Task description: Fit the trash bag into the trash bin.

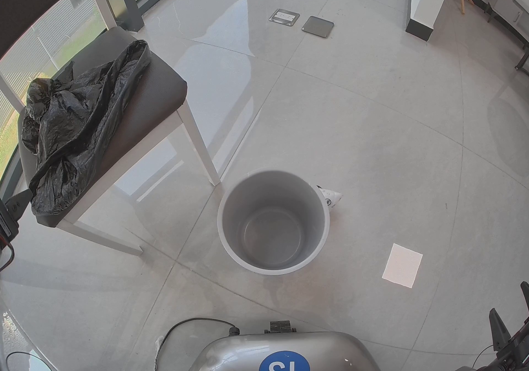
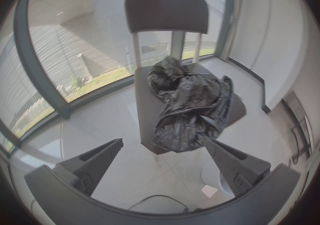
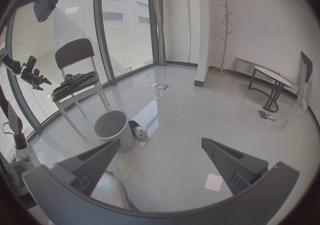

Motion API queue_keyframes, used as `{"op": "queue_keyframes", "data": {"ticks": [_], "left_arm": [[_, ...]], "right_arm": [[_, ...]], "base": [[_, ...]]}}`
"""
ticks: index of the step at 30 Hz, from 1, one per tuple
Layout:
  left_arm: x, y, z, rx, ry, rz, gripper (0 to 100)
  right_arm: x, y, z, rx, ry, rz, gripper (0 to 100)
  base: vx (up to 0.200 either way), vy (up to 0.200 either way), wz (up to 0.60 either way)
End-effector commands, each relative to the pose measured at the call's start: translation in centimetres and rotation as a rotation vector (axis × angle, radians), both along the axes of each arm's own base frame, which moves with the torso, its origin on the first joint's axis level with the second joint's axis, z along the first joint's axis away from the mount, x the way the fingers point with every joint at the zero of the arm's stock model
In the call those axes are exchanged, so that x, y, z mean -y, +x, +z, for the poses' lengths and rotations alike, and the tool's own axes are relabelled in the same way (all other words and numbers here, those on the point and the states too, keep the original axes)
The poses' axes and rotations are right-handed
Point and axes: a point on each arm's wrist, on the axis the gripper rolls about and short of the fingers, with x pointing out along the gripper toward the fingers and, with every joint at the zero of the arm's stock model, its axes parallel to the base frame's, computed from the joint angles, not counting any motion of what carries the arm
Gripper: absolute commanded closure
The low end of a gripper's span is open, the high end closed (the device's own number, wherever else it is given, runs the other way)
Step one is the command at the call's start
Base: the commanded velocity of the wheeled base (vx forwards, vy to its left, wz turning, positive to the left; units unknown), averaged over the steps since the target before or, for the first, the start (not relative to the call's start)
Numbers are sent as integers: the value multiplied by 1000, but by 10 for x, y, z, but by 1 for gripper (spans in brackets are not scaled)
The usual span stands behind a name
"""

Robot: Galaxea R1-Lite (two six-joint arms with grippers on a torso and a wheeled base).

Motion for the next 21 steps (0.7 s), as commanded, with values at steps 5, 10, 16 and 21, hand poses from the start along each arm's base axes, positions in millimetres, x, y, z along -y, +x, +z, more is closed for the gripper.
{"op": "queue_keyframes", "data": {"ticks": [5, 10, 16, 21], "left_arm": [[-13, 42, -13, -81, -189, 154, 0], [-15, 54, -16, -36, -244, 168, 0], [-17, 73, -21, 13, -287, 179, 0], [-13, 76, -25, -5, -265, 173, 0]], "right_arm": [[0, 0, -5, 1, -11, 7, 0], [0, 0, -5, 3, -17, 13, 0], [0, 0, -5, 2, -22, 14, 0], [0, 0, -5, 4, -26, 17, 0]], "base": [[0, 0, 0], [0, 0, 0], [0, 0, 0], [0, 0, 0]]}}
